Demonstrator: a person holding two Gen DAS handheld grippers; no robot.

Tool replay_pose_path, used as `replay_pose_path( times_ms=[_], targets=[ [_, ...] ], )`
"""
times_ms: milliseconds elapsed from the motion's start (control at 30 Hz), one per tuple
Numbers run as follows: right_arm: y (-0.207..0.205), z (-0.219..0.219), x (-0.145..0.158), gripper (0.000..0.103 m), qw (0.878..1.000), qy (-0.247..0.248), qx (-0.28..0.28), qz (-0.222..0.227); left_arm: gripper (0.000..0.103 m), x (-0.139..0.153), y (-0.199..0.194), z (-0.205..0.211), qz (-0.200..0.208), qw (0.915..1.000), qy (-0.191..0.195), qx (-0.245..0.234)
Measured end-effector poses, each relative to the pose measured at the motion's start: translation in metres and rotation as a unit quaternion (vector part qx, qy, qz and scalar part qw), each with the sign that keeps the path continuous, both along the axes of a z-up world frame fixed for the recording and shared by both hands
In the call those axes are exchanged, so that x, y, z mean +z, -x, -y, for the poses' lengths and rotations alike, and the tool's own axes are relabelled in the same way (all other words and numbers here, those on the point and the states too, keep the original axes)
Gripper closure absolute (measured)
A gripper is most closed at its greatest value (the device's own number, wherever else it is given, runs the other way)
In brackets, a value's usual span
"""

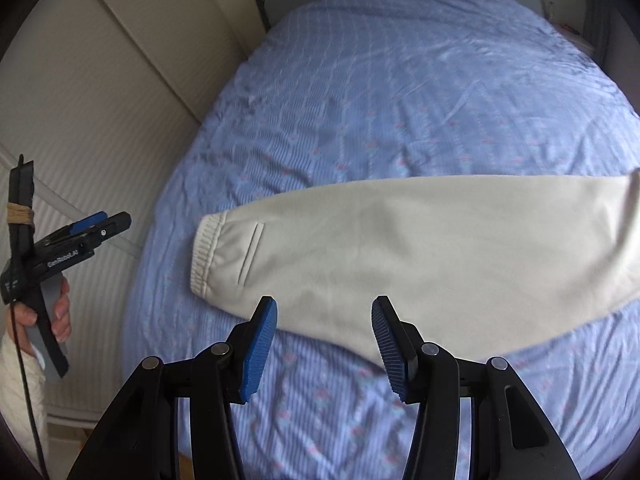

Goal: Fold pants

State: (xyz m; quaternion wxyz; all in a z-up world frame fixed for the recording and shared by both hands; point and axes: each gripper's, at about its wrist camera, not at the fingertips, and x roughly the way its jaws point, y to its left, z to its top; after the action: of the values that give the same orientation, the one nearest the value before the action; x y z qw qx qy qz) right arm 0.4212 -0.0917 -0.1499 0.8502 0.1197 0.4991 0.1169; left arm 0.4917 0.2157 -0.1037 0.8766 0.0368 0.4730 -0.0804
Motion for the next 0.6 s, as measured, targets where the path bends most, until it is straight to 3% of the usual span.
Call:
replay_pose_path(
  times_ms=[133,300,600],
  targets=[
    [0.038,0.052,0.022,0.052,0.998,-0.005,-0.058,0.022,0.015,0.025,0.014,0.056,0.028,0.9985,0.019,-0.044],
    [0.082,0.125,0.049,0.052,0.992,0.0,-0.121,0.046,0.015,0.036,0.031,0.131,0.044,0.9951,0.03,-0.084],
    [0.139,0.288,0.064,0.051,0.97,-0.011,-0.228,0.082,0.01,0.052,0.082,0.311,0.066,0.9827,0.01,-0.173]
  ],
)
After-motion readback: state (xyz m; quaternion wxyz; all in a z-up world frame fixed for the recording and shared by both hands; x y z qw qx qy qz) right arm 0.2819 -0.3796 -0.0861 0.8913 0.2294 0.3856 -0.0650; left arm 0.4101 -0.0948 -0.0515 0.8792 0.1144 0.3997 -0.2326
